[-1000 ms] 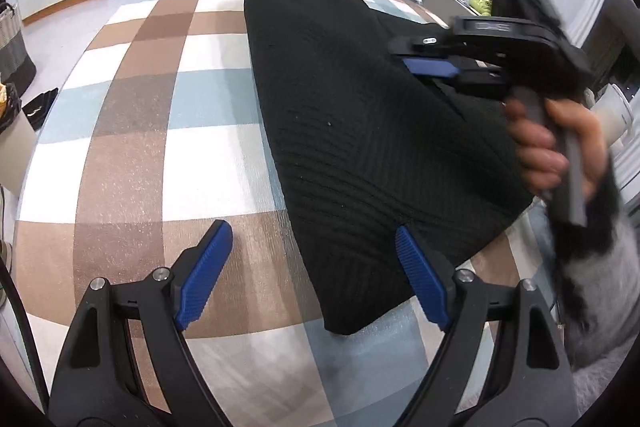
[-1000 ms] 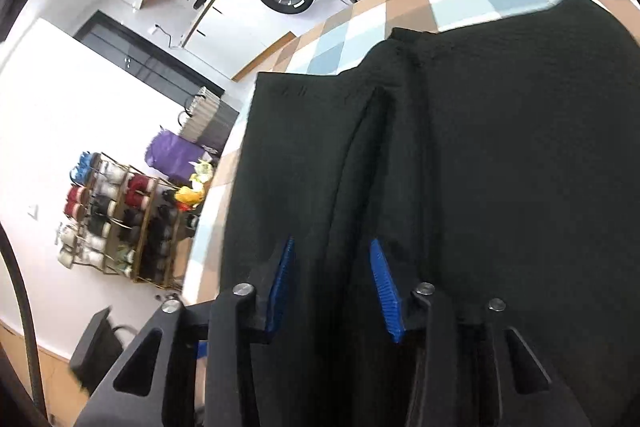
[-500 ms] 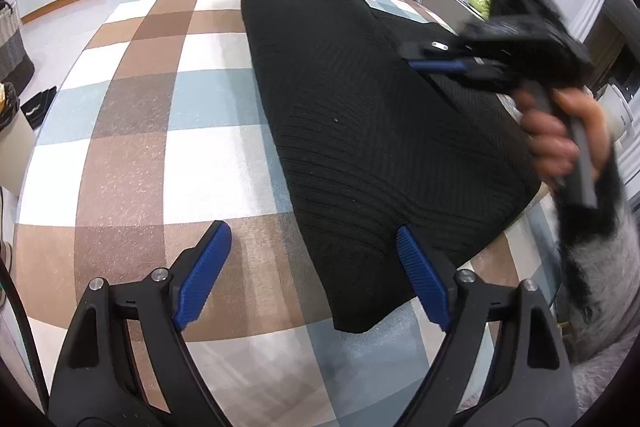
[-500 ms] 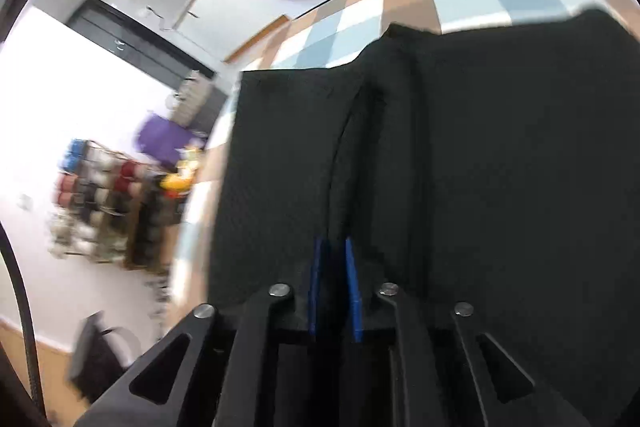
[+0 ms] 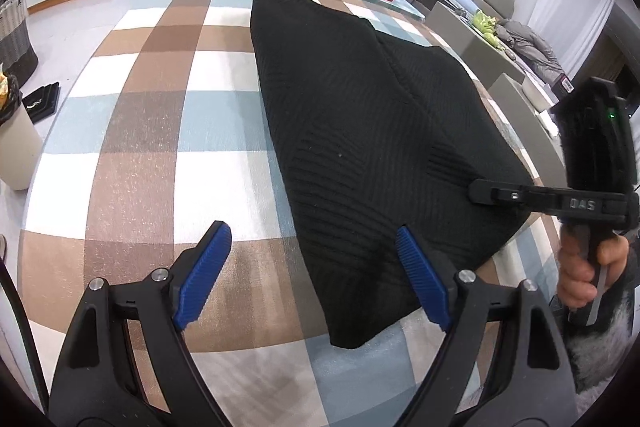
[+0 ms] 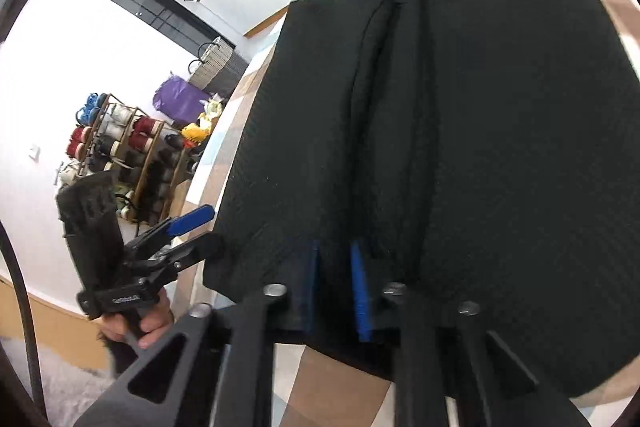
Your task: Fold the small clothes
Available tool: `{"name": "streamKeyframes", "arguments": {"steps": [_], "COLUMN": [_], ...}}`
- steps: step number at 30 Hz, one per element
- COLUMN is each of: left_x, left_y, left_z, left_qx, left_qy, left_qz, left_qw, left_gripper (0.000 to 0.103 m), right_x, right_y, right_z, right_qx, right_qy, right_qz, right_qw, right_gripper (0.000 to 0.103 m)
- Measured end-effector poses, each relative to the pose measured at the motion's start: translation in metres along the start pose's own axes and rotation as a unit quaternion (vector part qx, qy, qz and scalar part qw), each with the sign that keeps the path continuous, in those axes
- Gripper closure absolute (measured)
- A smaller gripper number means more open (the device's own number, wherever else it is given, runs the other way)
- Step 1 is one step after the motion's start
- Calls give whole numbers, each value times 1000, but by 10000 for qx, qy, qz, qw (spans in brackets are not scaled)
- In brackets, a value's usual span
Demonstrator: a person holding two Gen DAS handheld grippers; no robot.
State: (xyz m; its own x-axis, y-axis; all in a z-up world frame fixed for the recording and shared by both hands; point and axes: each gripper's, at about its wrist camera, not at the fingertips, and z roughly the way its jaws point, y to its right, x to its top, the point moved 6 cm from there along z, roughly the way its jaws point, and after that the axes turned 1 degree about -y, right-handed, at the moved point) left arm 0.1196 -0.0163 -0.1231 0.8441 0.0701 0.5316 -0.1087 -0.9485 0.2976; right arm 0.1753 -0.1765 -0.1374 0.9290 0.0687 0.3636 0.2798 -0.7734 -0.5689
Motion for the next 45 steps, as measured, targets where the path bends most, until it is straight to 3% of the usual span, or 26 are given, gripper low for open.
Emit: {"name": "streamKeyframes", "arguments": {"steps": [3,5,7,9,14,16,23,31,33,36,39,45], "left_x": [-1,-2,-4,-7,-8,-9,-15,-14,-13,-12,-11,-4], "left_y": [1,-1,-1,-1,5,6,14,11,11,10,10,5], "left_z": [-3,-1,4,8,13,17,18,18,19,19,19,11], "left_qx": [71,65,78,101,116,217,271,173,166,166,148,-38], "left_qy": [13,-14,-67,-113,-132,-166,-221,-191,-185,-163,-163,-79], "left_qz": [39,16,-24,-22,127,219,547,489,502,493,474,178], "left_qw": [10000,10000,9999,9999,9998,9994,9979,9985,9984,9985,9986,9998], "left_gripper": [20,20,20,20,20,20,20,20,20,20,20,20], "right_x": [-7,-14,-21,-21,-5,1,31,84,96,104,104,107], "right_y": [-22,-21,2,10,11,12,19,18,15,9,-1,-39], "right_z": [-18,-19,-6,-6,-25,-21,5,30,42,46,48,-5], "right_qx": [-28,-139,-720,-477,-446,-493,-81,-168,-325,-861,-1071,-1054], "right_qy": [184,71,-248,-262,142,171,229,362,383,334,400,1078], "right_qz": [-468,-473,-393,-118,-221,-131,150,34,-60,-486,-802,-1258], "right_qw": [9987,9988,9963,9984,9987,9986,9996,9992,9987,9945,9902,9805], "right_gripper": [94,94,93,89,57,57,56,56,59,74,91,94]}}
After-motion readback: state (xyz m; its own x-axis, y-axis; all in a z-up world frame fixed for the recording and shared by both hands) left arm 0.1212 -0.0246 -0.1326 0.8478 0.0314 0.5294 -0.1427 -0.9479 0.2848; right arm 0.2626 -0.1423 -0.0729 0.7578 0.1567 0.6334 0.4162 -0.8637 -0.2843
